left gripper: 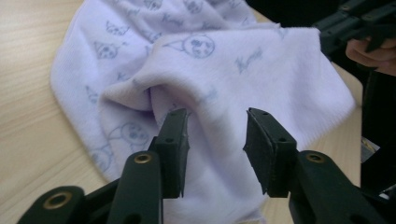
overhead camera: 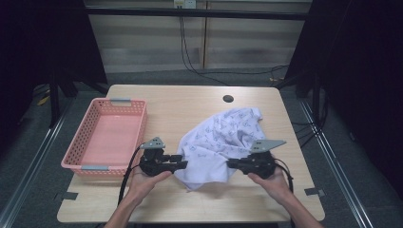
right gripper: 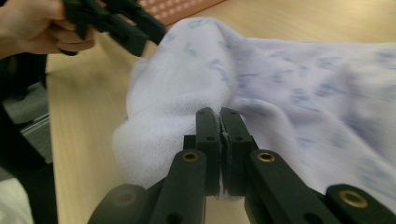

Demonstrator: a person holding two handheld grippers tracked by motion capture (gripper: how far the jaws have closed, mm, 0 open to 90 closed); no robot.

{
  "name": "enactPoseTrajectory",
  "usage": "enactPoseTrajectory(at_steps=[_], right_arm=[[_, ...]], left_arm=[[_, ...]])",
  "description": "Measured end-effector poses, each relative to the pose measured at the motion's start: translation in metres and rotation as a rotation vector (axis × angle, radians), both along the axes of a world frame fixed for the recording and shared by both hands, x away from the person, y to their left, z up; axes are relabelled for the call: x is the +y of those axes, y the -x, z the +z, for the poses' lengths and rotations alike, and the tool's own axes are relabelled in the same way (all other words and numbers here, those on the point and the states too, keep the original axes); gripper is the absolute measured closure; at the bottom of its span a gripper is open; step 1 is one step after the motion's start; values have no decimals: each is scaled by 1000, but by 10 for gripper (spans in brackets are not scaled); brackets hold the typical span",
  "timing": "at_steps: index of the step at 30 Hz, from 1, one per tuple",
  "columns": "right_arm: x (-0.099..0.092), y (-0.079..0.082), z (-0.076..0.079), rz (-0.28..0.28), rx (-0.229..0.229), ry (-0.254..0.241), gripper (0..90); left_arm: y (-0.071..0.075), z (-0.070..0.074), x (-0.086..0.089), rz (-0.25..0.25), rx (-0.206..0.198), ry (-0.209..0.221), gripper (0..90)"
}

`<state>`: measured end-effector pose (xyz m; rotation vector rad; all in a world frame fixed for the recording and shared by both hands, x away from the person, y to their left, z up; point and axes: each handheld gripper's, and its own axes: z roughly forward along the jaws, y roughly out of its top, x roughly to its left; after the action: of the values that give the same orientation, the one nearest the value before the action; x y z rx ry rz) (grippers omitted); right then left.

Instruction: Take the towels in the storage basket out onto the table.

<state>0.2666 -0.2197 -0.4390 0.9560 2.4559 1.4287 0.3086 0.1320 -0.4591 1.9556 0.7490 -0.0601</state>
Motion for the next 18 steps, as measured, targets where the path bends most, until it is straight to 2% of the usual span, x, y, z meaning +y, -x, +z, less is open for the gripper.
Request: enactPoseTrajectory(at_steps=[4, 7, 10, 13, 15, 18], right_arm=[[-36, 4, 7, -76, -6, -11, 872], [-60, 11, 9, -124, -13, -21, 871], [-75, 15, 3, -161, 4, -1, 871], [-85, 17, -12, -186, 39, 29, 871], [-87, 17, -21, -187, 63, 43, 869], [-86, 15, -26, -188, 72, 54, 865]], left_arm=[[-1, -1, -2, 8, 3, -10, 569], [-2, -8, -2, 18, 28, -29, 569], [1, -17, -5, -10, 53, -76, 568], [5, -25, -10, -40, 72, -112, 591], [6, -31, -14, -54, 89, -123, 564], [10, -37, -21, -90, 109, -144, 514]])
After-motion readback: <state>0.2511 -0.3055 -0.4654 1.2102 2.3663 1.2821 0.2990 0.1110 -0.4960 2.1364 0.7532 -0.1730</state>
